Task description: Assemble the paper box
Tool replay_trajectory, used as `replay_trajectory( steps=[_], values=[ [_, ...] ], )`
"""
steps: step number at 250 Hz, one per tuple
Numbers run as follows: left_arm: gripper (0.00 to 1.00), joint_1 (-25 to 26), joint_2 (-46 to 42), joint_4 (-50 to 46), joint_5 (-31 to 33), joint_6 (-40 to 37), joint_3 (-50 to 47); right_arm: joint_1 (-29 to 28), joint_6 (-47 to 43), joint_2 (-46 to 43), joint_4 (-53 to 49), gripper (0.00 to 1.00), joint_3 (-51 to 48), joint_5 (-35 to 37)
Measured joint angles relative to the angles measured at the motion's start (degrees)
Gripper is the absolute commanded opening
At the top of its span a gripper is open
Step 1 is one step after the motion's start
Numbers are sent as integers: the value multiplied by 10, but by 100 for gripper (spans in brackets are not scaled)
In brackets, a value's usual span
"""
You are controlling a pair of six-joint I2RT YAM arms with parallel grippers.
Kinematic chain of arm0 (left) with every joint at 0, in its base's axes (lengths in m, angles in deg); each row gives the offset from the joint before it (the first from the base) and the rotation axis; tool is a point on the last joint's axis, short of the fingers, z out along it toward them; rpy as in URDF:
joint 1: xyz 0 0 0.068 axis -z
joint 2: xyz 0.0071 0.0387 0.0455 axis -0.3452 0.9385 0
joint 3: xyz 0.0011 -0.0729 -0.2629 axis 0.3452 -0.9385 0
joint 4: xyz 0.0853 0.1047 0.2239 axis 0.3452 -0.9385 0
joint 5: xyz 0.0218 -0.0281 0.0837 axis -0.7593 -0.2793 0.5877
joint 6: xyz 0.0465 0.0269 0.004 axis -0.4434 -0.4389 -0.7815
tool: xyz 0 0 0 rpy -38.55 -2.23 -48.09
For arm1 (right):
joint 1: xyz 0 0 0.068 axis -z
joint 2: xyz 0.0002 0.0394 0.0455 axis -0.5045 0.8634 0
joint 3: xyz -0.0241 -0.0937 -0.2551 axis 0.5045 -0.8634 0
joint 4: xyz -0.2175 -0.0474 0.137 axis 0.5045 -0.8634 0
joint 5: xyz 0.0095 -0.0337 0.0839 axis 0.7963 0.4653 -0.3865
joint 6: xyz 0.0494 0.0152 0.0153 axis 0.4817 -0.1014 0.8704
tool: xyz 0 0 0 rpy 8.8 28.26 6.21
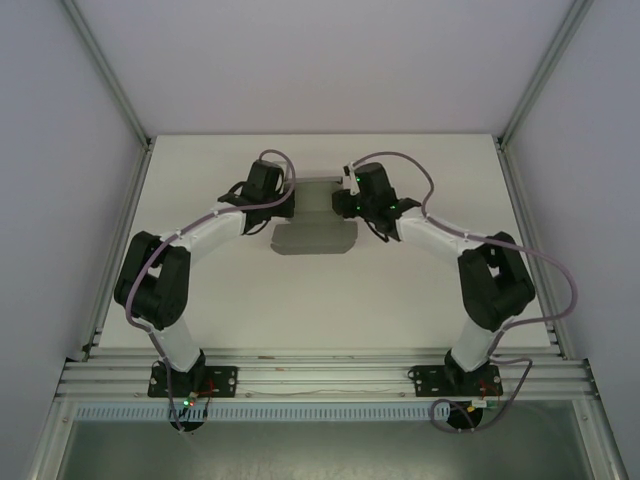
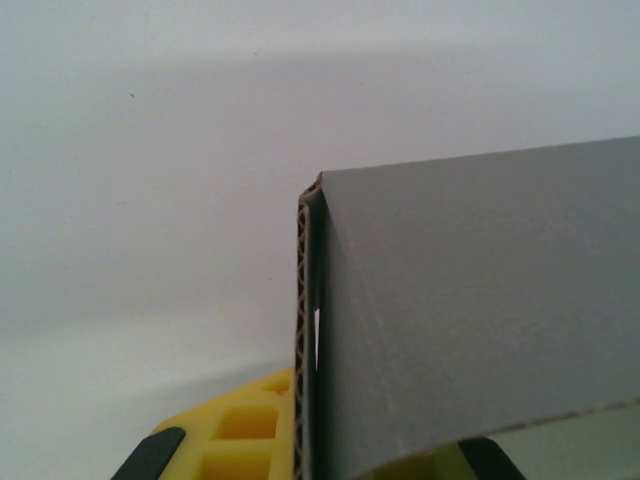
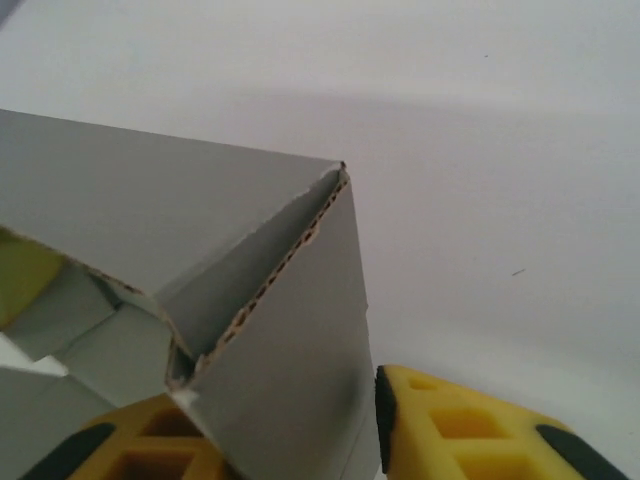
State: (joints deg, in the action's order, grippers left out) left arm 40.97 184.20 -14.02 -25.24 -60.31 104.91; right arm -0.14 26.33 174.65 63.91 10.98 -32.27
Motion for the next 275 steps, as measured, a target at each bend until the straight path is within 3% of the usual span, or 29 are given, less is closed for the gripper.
replay_trajectory(
  steps=[35,86,134,162,209,243,275],
  values=[
    [0,10,0,-5,14,10,0,-3,5,32,-31,11,41,52],
    [0,25,0,-10,30,31,4,-8,5,85,-86,11,107,115],
    [0,27,1,-14,29,43,4,-11,9,98,-88,9,115,125],
    [0,29,1,-13,27,49,4,-11,10,98,-88,16,115,131],
    [0,29,1,-9,19,60,4,-5,21,97,-72,18,105,112],
    [0,29,1,-10,17,58,4,-2,17,92,-54,4,81,102],
    [0,35,1,-9,16,58,4,-2,9,89,-56,2,78,122]
  ],
)
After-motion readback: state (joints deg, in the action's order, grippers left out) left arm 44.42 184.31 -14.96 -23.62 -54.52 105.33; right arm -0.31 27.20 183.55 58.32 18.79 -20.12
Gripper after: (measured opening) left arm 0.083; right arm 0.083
